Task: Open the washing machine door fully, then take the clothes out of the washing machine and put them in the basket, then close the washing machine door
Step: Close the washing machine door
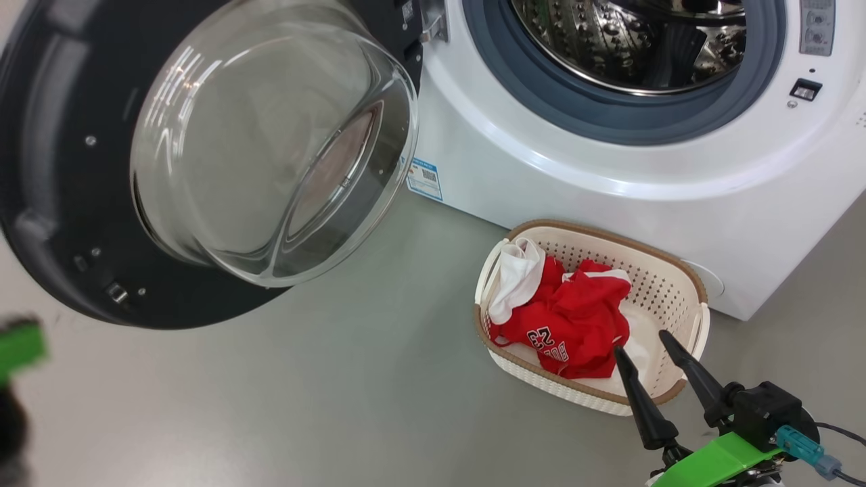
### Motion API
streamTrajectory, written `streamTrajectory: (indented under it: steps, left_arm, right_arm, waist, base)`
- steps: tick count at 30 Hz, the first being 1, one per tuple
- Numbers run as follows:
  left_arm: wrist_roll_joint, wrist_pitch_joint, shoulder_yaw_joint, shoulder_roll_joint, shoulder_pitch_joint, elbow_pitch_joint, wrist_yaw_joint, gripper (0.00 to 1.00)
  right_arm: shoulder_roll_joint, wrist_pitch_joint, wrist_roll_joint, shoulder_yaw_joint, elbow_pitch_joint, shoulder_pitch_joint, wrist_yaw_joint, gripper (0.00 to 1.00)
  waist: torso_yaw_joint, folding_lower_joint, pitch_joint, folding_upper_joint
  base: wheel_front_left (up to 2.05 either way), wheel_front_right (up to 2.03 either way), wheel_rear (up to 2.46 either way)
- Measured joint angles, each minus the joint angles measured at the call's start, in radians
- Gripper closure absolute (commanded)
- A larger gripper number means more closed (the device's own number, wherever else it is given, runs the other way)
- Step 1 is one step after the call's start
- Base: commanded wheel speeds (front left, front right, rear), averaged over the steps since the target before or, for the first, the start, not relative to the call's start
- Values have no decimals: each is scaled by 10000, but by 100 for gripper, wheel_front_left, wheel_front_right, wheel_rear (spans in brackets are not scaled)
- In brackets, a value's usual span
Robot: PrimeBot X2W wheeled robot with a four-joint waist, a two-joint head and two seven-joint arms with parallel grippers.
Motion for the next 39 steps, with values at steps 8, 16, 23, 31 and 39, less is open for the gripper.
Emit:
streamTrajectory:
  steps: [8,16,23,31,39]
  left_arm:
    - [-1613,-4,219,1361,-2284,2205,-2,100]
    - [-5160,849,293,2414,-4108,7003,-2,100]
    - [-6928,4015,-543,3055,-4869,9611,0,100]
    - [-7856,6103,-1340,3335,-4924,10253,0,100]
    - [-8615,7448,-2038,3689,-4450,9549,0,100]
  right_arm:
    - [-52,0,-100,-127,-153,-2,0,0]
    - [-221,0,-157,-73,-182,-50,0,0]
    - [-247,0,-159,-77,-182,-224,0,0]
    - [-244,0,-159,-75,-182,-276,0,0]
    - [-138,-2,-159,-65,-161,-263,0,0]
  waist:
    - [-27,0,344,0]
    - [-271,0,740,0]
    - [-406,1,980,0]
    - [-490,0,950,0]
    - [-532,0,586,0]
  base:
    - [0,0,0]
    - [0,0,0]
    - [0,0,0]
    - [0,0,0]
    - [0,0,0]
